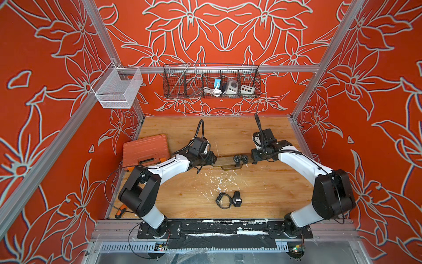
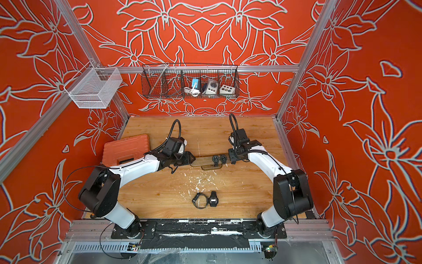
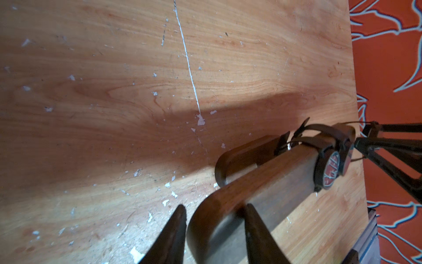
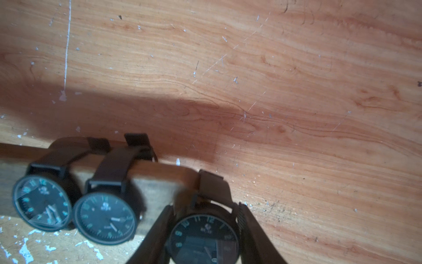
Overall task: Place watch on stand
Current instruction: Place the watch on the stand.
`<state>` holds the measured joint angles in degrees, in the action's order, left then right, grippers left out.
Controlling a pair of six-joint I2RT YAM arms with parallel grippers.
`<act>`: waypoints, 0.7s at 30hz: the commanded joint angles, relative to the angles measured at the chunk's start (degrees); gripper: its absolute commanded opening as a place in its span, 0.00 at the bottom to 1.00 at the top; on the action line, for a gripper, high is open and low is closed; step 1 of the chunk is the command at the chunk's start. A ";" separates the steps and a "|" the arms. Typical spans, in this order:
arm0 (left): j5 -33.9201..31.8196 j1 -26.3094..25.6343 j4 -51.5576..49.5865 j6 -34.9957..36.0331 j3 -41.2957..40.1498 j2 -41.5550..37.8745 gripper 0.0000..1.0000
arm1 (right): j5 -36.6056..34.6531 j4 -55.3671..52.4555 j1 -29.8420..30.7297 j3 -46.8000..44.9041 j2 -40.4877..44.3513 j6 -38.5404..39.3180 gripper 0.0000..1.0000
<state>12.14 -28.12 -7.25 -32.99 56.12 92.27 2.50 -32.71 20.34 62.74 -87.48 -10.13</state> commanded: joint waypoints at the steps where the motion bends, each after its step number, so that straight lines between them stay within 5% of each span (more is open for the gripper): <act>1: -0.52 0.26 -1.44 0.89 1.27 2.35 0.38 | -0.69 -0.51 0.49 1.90 -0.65 0.83 0.40; 21: -0.54 0.26 -1.81 0.48 1.58 1.44 0.38 | -2.50 -2.24 4.54 -0.68 1.66 -1.09 0.42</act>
<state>12.12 -28.08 -7.20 -32.82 58.74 94.59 1.50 -33.80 24.58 62.92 -87.24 -10.31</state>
